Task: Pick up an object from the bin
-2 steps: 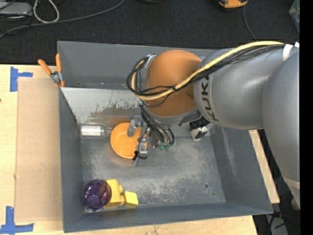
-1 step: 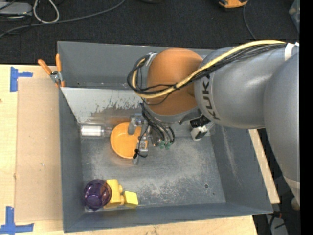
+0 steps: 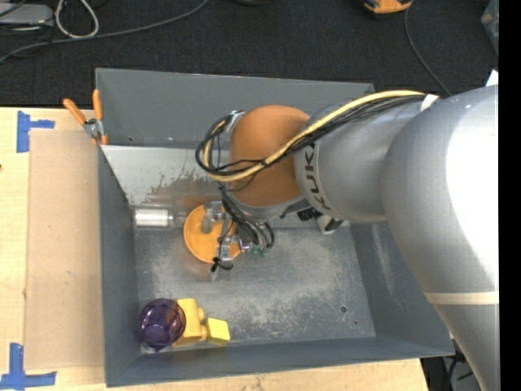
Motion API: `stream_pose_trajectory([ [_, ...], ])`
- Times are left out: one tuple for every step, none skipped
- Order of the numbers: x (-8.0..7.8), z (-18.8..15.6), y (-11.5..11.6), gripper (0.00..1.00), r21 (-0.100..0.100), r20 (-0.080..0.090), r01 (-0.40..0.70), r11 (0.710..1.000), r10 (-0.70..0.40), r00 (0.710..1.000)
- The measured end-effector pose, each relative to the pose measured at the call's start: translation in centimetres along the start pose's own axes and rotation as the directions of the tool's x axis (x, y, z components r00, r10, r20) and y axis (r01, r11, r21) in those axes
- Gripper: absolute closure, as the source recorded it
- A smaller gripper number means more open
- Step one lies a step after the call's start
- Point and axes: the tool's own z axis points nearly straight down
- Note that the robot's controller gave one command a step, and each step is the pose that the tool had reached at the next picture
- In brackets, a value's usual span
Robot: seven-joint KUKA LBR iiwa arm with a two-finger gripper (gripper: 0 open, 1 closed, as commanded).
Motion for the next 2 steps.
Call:
stream_pose_trajectory([
  [-0.76,2.79,0.27,0.0,-0.001,0.006,0.033,0.999,-0.033,0.999],
  [-0.24,2.1,0.03,0.0,0.0,-0.002,0.019,1.0,-0.019,1.0],
])
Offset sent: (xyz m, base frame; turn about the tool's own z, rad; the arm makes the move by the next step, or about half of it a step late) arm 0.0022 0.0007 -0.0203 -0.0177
